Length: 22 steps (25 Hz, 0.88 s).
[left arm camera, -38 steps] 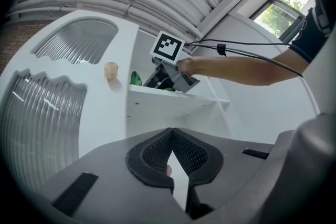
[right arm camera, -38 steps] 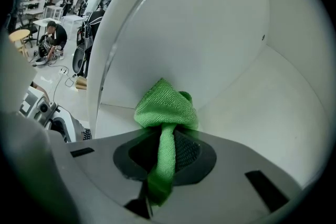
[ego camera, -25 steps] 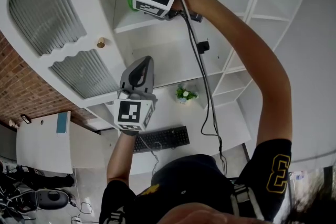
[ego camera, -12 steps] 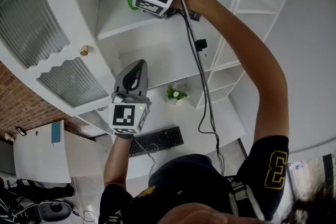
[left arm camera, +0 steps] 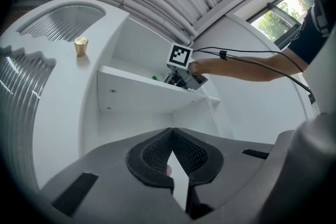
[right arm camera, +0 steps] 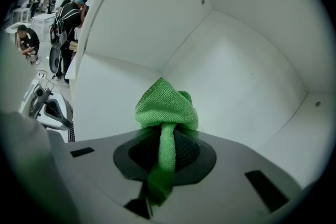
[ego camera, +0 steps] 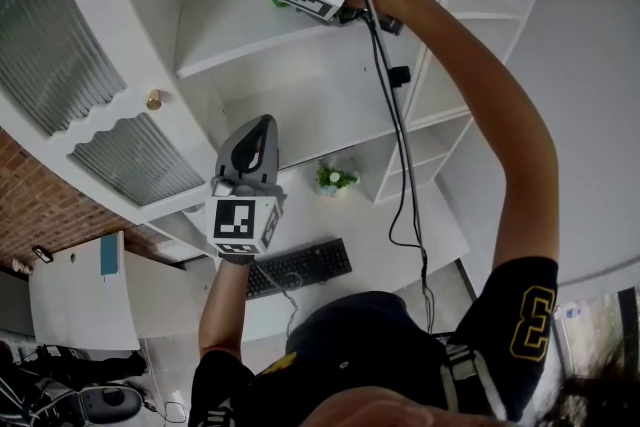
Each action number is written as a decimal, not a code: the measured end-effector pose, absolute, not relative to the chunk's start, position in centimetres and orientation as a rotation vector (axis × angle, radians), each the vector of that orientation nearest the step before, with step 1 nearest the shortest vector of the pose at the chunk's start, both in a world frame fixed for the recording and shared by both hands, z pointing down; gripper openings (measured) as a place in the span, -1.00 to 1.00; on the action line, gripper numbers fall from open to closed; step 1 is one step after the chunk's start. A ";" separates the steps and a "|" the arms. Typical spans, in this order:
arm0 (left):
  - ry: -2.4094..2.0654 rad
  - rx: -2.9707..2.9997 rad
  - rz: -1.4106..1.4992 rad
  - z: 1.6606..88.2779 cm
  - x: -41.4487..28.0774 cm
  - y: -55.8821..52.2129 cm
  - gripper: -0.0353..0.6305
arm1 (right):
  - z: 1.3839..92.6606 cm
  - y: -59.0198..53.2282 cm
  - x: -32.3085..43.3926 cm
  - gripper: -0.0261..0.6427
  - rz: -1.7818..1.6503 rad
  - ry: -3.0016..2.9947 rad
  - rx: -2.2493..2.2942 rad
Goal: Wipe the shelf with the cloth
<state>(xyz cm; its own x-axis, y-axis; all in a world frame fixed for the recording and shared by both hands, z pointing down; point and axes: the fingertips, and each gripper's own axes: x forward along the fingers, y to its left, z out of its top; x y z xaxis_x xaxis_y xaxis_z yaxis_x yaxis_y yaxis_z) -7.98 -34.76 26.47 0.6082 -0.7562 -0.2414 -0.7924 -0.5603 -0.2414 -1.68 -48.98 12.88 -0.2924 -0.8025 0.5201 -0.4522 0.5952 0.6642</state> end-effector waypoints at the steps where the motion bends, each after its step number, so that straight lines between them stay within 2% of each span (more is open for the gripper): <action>1: 1.250 -2.516 0.157 26.5 -7.9 -34.7 -0.84 | 12.9 -49.1 -1.2 -0.80 -0.492 -1.925 1.013; 22: 1.201 -2.562 0.152 27.7 -6.9 -35.1 -0.84 | 12.8 -50.9 7.9 -0.80 -0.379 -1.775 1.279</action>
